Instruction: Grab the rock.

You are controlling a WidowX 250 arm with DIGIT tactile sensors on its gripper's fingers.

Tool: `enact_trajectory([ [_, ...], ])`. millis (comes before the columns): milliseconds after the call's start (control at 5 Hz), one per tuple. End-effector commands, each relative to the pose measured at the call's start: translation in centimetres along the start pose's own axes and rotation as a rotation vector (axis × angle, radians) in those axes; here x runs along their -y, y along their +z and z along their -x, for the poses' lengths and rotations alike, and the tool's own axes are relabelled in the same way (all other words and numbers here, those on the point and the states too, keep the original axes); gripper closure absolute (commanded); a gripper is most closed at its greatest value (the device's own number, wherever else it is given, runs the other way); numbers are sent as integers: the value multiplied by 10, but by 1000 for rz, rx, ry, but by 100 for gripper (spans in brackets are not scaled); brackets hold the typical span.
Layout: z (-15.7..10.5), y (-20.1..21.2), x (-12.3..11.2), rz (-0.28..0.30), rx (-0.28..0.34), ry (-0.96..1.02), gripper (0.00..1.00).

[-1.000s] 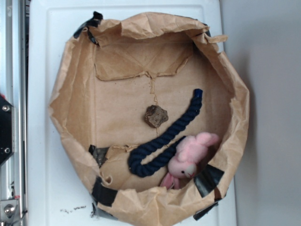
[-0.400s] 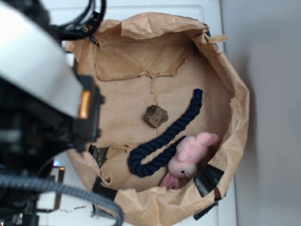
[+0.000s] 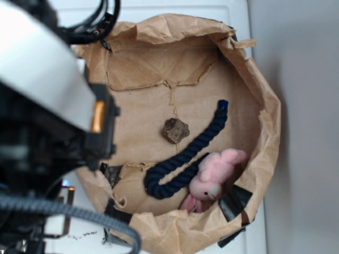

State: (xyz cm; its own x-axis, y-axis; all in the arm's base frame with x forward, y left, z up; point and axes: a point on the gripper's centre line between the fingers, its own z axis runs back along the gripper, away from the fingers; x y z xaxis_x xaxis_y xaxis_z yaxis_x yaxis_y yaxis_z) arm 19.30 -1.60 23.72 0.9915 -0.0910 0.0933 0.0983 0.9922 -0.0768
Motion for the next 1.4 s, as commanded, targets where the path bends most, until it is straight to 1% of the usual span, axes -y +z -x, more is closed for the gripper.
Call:
enact_trajectory([
  [0, -56, -34, -6, -81, -36, 20, 0],
  [200, -66, -47, -11, -92, -57, 19, 0],
  [400, -55, -58, -14, -138, -54, -7, 0],
  [600, -38, -73, -19, -149, -44, -41, 0],
  [800, -34, -86, -26, -157, -57, -47, 0],
  [1000, -33, -100, -30, -137, -92, -34, 0],
  [1200, -33, -100, -30, -137, -92, -34, 0],
])
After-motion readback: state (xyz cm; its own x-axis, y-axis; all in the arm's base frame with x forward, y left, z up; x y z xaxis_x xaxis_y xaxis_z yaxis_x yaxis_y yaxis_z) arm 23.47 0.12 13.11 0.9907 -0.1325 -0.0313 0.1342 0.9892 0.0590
